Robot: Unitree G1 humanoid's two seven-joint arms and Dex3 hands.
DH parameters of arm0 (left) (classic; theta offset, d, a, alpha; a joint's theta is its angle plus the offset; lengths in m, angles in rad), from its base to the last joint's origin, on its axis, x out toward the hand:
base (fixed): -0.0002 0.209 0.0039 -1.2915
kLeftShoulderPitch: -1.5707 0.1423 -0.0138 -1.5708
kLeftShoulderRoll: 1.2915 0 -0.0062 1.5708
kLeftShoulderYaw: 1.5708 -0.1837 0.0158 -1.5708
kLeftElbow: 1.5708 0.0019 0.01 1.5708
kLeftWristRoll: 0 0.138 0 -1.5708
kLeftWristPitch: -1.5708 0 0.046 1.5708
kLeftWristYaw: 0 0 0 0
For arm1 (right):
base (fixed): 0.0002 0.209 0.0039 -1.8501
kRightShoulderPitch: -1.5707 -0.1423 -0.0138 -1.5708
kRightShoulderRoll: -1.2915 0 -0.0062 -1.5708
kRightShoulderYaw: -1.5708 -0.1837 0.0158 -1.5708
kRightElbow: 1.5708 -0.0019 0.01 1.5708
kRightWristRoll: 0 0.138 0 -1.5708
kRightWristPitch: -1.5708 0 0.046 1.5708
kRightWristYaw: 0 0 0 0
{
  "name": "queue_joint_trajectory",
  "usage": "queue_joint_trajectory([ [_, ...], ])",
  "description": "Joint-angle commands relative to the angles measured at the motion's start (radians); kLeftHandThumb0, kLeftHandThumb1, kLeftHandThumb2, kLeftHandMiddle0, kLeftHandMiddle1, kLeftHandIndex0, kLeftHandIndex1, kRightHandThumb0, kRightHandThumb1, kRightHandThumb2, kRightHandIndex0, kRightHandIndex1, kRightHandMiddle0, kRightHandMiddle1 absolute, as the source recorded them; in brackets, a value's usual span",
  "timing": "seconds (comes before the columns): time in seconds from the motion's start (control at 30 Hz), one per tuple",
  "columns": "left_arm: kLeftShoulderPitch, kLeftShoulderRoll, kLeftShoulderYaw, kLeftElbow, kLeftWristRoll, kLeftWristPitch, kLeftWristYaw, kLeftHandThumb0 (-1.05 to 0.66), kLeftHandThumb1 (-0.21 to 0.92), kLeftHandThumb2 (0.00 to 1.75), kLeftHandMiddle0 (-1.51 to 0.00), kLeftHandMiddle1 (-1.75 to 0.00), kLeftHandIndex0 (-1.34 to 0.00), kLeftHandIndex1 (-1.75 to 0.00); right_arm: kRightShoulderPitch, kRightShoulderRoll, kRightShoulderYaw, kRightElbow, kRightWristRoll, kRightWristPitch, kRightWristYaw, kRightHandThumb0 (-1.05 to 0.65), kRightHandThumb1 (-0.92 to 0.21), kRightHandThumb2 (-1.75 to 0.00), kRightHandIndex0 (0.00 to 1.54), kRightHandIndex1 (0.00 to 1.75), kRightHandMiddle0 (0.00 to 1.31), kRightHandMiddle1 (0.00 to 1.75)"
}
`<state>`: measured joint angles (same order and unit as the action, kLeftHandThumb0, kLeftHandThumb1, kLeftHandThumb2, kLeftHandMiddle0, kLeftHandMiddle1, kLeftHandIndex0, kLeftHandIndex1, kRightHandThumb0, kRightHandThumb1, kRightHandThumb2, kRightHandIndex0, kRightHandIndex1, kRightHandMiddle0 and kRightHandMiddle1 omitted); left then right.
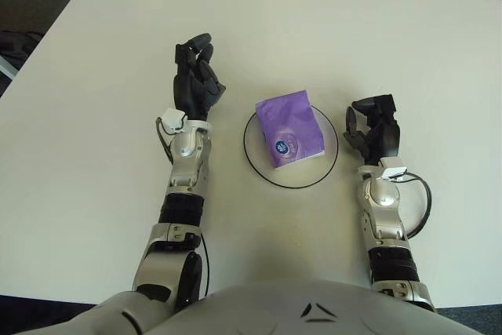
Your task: Put the tissue paper into the plate.
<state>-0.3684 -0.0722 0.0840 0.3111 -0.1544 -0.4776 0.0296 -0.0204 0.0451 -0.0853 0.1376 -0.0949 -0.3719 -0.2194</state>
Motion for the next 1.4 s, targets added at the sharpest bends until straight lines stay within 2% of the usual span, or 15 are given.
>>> queue_joint_trajectory([
  [0.0, -0.011, -0.007, 0.009, 0.021, 0.029, -0.033, 0.024, -0.47, 0.72, 1.21, -0.09, -0.85, -0.26, -1.38, 0.071, 0.011, 0.002, 0.052, 0.001, 0.044, -0.003, -0.36, -0.83, -0.66, 0.5, 1.21, 0.25, 1.75],
  [0.17, -0.013, -0.006, 0.021, 0.074, 0.038, -0.075, 0.019, -0.47, 0.71, 1.25, -0.1, -0.87, -0.27, -1.37, 0.071, 0.011, 0.003, 0.063, 0.002, 0.014, 0.0, -0.36, -0.82, -0.67, 0.5, 1.2, 0.25, 1.75],
  [0.33, -0.023, 0.022, 0.054, 0.19, -0.005, -0.149, -0.042, -0.48, 0.74, 1.22, -0.1, -0.88, -0.15, -1.34, 0.073, 0.008, 0.008, 0.068, 0.005, -0.005, 0.012, -0.37, -0.76, -0.75, 0.5, 1.18, 0.29, 1.75],
  [0.47, -0.029, 0.005, 0.047, 0.181, 0.003, -0.157, -0.039, -0.48, 0.74, 1.22, -0.09, -0.88, -0.1, -1.34, 0.074, 0.009, 0.007, 0.065, 0.005, -0.004, 0.014, -0.37, -0.75, -0.77, 0.51, 1.18, 0.3, 1.75],
  [0.6, -0.043, 0.005, 0.064, 0.233, -0.005, -0.179, -0.044, -0.46, 0.72, 1.27, -0.1, -0.88, -0.06, -1.33, 0.076, 0.011, 0.007, 0.062, -0.001, 0.002, 0.007, -0.38, -0.72, -0.8, 0.52, 1.18, 0.31, 1.75],
  [0.73, -0.047, 0.0, 0.07, 0.256, 0.016, -0.193, -0.019, -0.46, 0.69, 1.33, -0.12, -0.9, -0.06, -1.34, 0.077, 0.012, 0.007, 0.061, -0.006, 0.002, 0.001, -0.38, -0.71, -0.82, 0.53, 1.18, 0.32, 1.75],
  [0.83, -0.05, -0.007, 0.073, 0.286, 0.05, -0.204, 0.022, -0.45, 0.66, 1.37, -0.16, -0.93, -0.2, -1.37, 0.078, 0.013, 0.008, 0.06, -0.01, 0.001, -0.003, -0.38, -0.71, -0.82, 0.54, 1.18, 0.32, 1.75],
  [1.03, -0.04, -0.011, 0.071, 0.295, 0.119, -0.165, 0.113, -0.44, 0.61, 1.44, -0.27, -1.04, -0.34, -1.41, 0.079, 0.01, 0.01, 0.069, -0.014, -0.014, -0.008, -0.38, -0.73, -0.79, 0.54, 1.18, 0.3, 1.75],
  [1.2, -0.03, -0.014, 0.066, 0.289, 0.133, -0.154, 0.131, -0.43, 0.58, 1.5, -0.34, -1.14, -0.41, -1.46, 0.078, 0.009, 0.011, 0.074, -0.017, -0.019, -0.012, -0.37, -0.74, -0.79, 0.55, 1.19, 0.3, 1.75],
  [1.37, -0.005, -0.013, 0.058, 0.278, 0.123, -0.17, 0.103, -0.43, 0.58, 1.54, -0.4, -1.21, -0.45, -1.49, 0.077, 0.008, 0.012, 0.081, -0.019, -0.025, -0.013, -0.37, -0.74, -0.79, 0.54, 1.2, 0.3, 1.75],
])
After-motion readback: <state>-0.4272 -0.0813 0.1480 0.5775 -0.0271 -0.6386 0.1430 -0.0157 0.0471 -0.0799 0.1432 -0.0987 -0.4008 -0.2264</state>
